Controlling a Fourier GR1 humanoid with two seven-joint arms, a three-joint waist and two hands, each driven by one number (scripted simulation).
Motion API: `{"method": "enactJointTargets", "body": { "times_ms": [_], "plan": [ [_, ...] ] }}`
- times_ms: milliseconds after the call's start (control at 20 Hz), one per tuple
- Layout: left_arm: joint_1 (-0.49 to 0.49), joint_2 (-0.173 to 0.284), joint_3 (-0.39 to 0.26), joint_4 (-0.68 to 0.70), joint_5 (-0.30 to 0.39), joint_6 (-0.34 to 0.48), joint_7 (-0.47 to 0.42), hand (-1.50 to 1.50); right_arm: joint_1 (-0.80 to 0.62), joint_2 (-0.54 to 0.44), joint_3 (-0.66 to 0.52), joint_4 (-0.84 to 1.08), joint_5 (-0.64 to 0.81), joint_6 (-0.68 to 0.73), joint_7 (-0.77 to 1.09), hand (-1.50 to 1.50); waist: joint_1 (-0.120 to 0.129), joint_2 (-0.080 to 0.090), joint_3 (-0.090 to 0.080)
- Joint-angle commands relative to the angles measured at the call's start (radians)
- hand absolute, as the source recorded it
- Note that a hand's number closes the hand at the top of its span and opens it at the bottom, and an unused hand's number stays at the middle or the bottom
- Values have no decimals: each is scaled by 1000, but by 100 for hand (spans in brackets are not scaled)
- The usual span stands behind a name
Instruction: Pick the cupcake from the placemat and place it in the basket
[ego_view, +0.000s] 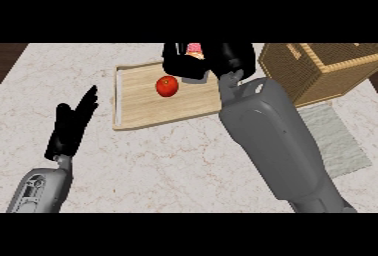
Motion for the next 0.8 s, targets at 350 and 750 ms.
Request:
{"method": "enactJointTargets", "body": {
  "times_ms": [350,750],
  "plan": [
    [3,12,9,-45,-15,-6,31,0,-331,-106,-223,-32,-64,135,224,150,-5,3,0],
    [-37,-20,-2,-43,-32,18,60,0,-446,-261,-191,232,61,197,172,150,3,9,-1]
  ]
}}
